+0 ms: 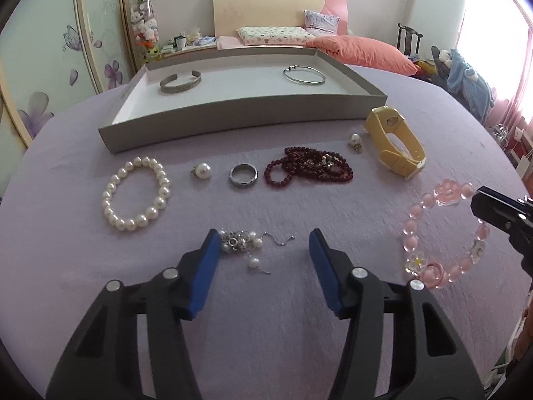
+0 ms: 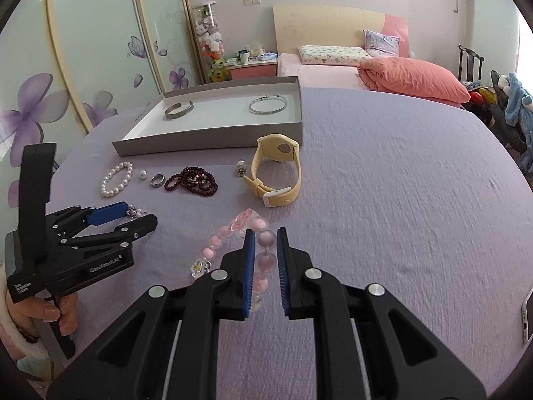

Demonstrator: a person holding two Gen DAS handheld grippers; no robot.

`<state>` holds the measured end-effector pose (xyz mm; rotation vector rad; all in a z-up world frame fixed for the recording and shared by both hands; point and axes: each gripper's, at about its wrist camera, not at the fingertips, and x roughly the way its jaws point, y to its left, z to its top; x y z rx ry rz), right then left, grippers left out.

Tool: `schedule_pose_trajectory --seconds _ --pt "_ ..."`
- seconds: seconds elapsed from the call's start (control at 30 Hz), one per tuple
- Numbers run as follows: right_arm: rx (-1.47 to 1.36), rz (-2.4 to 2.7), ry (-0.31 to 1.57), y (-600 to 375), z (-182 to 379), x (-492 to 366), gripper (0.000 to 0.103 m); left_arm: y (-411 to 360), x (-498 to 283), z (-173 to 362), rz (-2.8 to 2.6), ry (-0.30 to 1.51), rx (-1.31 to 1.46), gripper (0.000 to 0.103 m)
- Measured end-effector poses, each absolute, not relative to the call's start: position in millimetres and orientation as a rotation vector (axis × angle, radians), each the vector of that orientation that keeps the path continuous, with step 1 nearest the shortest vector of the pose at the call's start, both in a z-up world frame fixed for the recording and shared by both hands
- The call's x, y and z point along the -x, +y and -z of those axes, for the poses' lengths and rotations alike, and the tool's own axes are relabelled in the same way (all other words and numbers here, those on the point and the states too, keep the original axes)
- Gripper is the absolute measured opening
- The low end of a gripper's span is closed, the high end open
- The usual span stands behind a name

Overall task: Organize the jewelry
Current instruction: 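Grasp the silver earrings with the left tool while the right tool lifts the pink bracelet, then carry both items over the grey tray while the right tool releases the pink bracelet inside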

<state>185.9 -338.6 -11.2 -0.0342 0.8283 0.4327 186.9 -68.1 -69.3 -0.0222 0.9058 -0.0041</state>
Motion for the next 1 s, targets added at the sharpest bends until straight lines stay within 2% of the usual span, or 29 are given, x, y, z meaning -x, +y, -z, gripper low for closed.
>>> schedule_pose_trajectory --seconds 0.07,0.17,0.23,0.53,1.0 --pt "0.027 -0.436 0.831 -339 12 -186 0.014 -70 -188 69 0.0 0.904 0.01 0.033" --pt "0.025 -0.437 0.831 -339 11 -187 0.014 -69 -187 68 0.017 0.902 0.018 0.015" --pt "0.025 -0.44 0.831 -339 11 -186 0.014 -67 -185 68 0.036 0.902 0.028 0.008" --pt "0.007 -0.471 0.808 -336 -1 -184 0.014 -56 -170 61 0.087 0.891 0.058 0.007" --pt "0.026 -0.519 0.764 -316 -19 -178 0.014 -13 -135 13 0.067 0.786 0.097 0.007"
